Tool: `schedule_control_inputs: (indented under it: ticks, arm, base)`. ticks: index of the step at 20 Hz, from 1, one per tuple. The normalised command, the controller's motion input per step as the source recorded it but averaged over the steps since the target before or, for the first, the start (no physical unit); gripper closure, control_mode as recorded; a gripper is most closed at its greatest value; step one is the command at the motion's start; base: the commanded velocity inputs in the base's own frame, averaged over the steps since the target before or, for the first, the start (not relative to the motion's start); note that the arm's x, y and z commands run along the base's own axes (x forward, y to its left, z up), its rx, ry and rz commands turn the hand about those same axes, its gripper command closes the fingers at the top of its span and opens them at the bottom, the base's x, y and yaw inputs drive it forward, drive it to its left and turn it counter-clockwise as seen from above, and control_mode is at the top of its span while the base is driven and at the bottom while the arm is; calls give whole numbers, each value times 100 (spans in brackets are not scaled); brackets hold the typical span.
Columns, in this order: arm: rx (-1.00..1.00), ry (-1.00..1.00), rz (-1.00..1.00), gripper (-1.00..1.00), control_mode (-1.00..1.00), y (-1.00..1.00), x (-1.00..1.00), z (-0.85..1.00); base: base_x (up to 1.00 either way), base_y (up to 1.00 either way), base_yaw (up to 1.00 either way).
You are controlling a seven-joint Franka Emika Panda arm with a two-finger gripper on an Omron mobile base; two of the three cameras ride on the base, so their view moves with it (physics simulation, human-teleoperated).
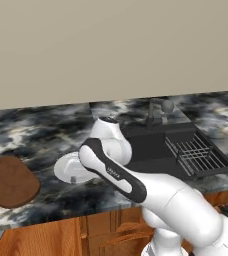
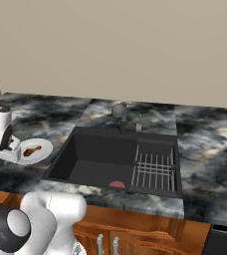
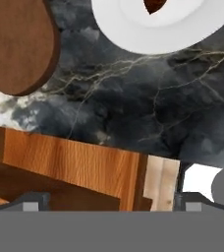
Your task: Pick up the knife from the drawer and place it on the cutting board. Then place the meat from the plate to the cutting board.
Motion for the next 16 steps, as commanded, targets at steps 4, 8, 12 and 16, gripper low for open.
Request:
schedule_control_inputs:
  ticks: [4,8,12,16]
  arm:
    - [4,15,0,-100,-100,81,-7,-25]
    - [1,14,0,-100,-100,86,-6,-31]
    - [0,14,2,-100,-100,74,-8,-43]
    - [-1,9,5,-100,-100,49,-17,-50]
  base:
    - [0,0,0]
    - [0,0,0]
    - [0,0,0]
    - [0,0,0]
